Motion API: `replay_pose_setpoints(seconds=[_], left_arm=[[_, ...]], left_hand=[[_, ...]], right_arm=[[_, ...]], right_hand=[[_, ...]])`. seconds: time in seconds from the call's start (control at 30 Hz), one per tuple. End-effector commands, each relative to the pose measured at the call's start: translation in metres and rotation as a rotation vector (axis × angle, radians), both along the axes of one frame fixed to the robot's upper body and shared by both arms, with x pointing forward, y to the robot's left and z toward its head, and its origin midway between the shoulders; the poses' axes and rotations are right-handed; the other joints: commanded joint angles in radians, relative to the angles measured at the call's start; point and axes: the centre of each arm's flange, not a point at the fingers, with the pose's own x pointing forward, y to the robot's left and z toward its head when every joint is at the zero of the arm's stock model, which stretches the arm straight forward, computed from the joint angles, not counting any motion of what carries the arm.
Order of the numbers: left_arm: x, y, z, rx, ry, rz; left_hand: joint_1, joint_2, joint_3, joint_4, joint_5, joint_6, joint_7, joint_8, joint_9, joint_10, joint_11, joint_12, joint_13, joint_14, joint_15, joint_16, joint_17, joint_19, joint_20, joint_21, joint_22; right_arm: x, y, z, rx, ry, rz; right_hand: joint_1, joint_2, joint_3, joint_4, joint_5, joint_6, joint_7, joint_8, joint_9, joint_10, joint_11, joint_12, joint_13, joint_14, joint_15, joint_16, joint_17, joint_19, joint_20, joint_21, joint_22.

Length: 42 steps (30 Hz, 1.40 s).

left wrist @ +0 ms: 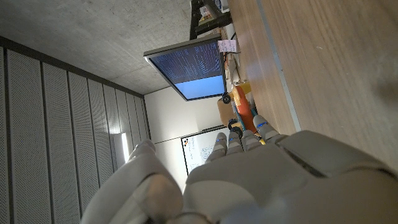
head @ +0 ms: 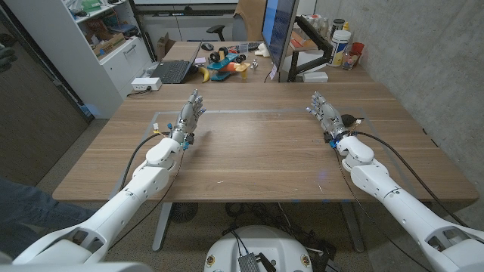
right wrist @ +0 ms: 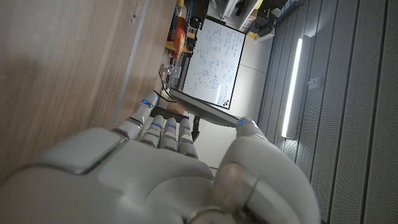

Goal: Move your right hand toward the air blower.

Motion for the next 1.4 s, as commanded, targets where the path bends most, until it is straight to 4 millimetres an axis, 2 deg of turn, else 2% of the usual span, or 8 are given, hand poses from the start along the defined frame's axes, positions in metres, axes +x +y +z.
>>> replay_pose_setpoints(seconds=[0.03,0.23,0.37,0.5,0.83,0.9,1.0,1.4], left_arm=[[-0.004,0.002,-0.004,0.002,0.006,-0.011],[-0.005,0.002,-0.005,0.005,0.007,-0.011],[-0.007,0.001,-0.005,0.006,0.006,-0.011],[-0.008,0.001,-0.005,0.003,0.004,-0.010],[-0.013,0.001,-0.004,0.004,-0.004,-0.004],[-0.014,0.001,-0.004,0.004,-0.004,-0.005],[-0.015,0.001,-0.004,0.004,-0.004,-0.001],[-0.017,0.000,-0.006,0.008,0.000,0.002]], left_hand=[[0.012,0.004,0.006,-0.002,0.004,0.003,0.006,0.008,0.005,-0.007,-0.002,0.005,0.004,-0.006,0.003,0.007,0.001,-0.088,0.004,0.004,0.004],[0.013,0.008,0.007,-0.003,0.003,0.004,0.006,0.008,0.005,-0.007,-0.002,0.005,0.003,-0.006,0.004,0.007,0.000,-0.087,0.008,0.000,0.004],[0.014,0.009,0.007,-0.003,0.003,0.006,0.006,0.008,0.005,-0.003,-0.003,0.006,0.002,-0.005,0.004,0.007,0.000,-0.087,0.010,-0.002,0.004],[0.015,0.011,0.008,-0.004,0.003,0.009,0.005,0.009,0.005,-0.002,-0.003,0.007,0.001,-0.004,0.003,0.007,-0.001,-0.085,0.014,-0.004,0.004],[0.017,0.015,0.009,-0.005,0.002,0.011,0.005,0.009,0.005,0.000,-0.003,0.007,0.000,-0.001,0.004,0.008,-0.002,-0.083,0.017,-0.008,0.004],[0.017,0.015,0.009,-0.005,0.002,0.012,0.004,0.009,0.005,0.002,-0.002,0.008,0.000,0.000,0.003,0.009,-0.002,-0.083,0.018,-0.009,0.004],[0.018,0.017,0.010,-0.006,0.001,0.013,0.005,0.009,0.005,0.006,0.004,0.010,-0.001,0.004,0.009,0.010,-0.003,-0.082,0.021,-0.011,0.004],[0.020,0.022,0.010,-0.009,-0.001,0.020,0.013,0.010,0.005,0.014,0.014,0.012,-0.003,0.010,0.015,0.012,-0.004,-0.077,0.026,-0.018,0.005]], right_arm=[[-0.001,0.008,-0.001,0.003,0.006,0.003],[-0.001,0.008,0.001,-0.006,0.003,0.003],[-0.002,0.008,0.001,-0.010,-0.005,0.005],[-0.003,0.008,0.002,-0.026,-0.011,-0.003],[-0.007,0.003,0.005,-0.061,-0.031,-0.039],[-0.008,0.002,0.006,-0.078,-0.032,-0.057],[-0.008,0.001,0.006,-0.078,-0.036,-0.063],[-0.006,-0.002,0.006,-0.084,-0.048,-0.082]], right_hand=[[0.005,0.000,0.004,0.001,0.004,0.008,0.001,0.005,0.001,0.005,0.011,0.006,0.000,-0.001,0.009,0.007,-0.001,0.009,0.000,0.001,0.003],[0.004,0.001,0.003,0.001,0.003,0.010,0.001,0.006,-0.001,0.007,0.011,0.007,-0.003,0.001,0.008,0.007,-0.004,0.011,0.000,-0.002,0.003],[0.018,0.035,0.018,-0.002,0.005,0.013,-0.001,0.006,-0.007,0.014,0.005,0.008,-0.008,0.004,0.006,0.008,-0.013,0.015,0.001,-0.012,0.003],[0.024,0.045,0.024,-0.006,0.004,0.014,-0.004,0.006,-0.009,0.017,0.003,0.008,-0.010,0.006,0.001,0.009,-0.016,0.016,-0.001,-0.015,0.003],[0.040,0.051,0.030,-0.019,0.000,0.018,-0.011,0.006,-0.013,0.021,-0.001,0.008,-0.014,0.007,-0.002,0.007,-0.028,0.020,-0.004,-0.024,0.003],[0.046,0.055,0.030,-0.027,-0.005,0.039,-0.018,0.014,-0.016,0.055,-0.014,0.021,-0.013,0.008,-0.004,0.007,-0.038,0.021,-0.004,-0.035,0.003],[0.046,0.059,0.029,-0.031,-0.009,0.048,-0.021,0.016,-0.018,0.071,-0.008,0.028,-0.010,0.013,-0.008,0.008,-0.045,0.024,-0.005,-0.043,0.004],[0.055,0.065,0.031,-0.043,-0.013,0.043,-0.041,0.012,-0.019,0.062,-0.022,0.024,-0.006,0.011,-0.010,0.006,-0.059,0.009,-0.001,-0.064,0.004]])
